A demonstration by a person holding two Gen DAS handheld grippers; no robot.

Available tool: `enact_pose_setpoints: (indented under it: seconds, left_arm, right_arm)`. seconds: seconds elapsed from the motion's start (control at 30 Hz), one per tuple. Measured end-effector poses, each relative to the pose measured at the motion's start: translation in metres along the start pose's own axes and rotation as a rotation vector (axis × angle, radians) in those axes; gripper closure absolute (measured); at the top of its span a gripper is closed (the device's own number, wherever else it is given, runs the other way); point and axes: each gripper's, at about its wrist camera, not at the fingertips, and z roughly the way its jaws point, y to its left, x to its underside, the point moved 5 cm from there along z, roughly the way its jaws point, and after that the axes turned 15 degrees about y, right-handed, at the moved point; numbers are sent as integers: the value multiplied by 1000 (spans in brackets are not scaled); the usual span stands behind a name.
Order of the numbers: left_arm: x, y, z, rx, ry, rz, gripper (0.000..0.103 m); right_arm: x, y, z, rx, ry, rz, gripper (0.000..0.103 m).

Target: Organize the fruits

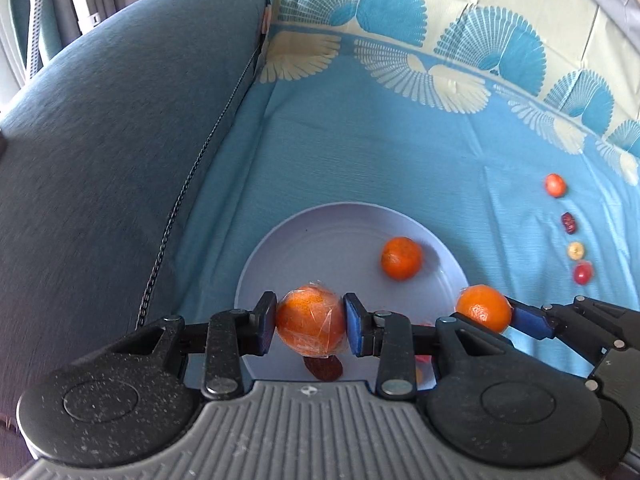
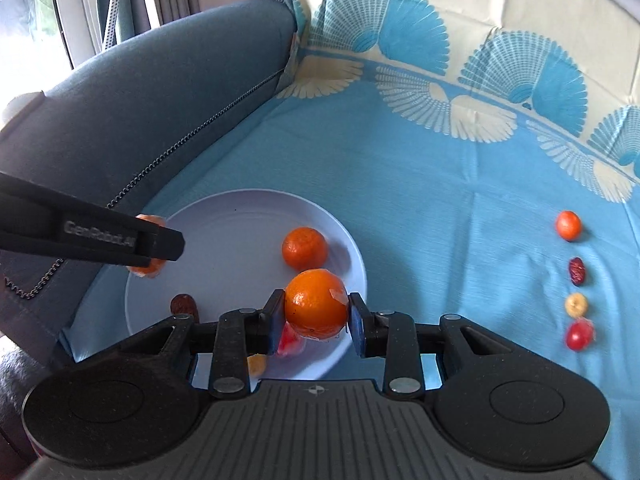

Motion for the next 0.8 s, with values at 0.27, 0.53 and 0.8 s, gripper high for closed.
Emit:
enact_pose_setpoints:
  seconds: [0.27,0.53,0.8]
  left_arm:
    - [-12,1,14,-30,-4,32,46]
    - [10,4,-33,-60,-122,28,0]
    - [77,11,-85,-37,-86,-10,0]
  right_arm:
    - [-8,10,19,-33,44,-51,68]
    - [4,9,-17,-27,30,-58,13]
    - [56,20,-81,-3,37,-10,1]
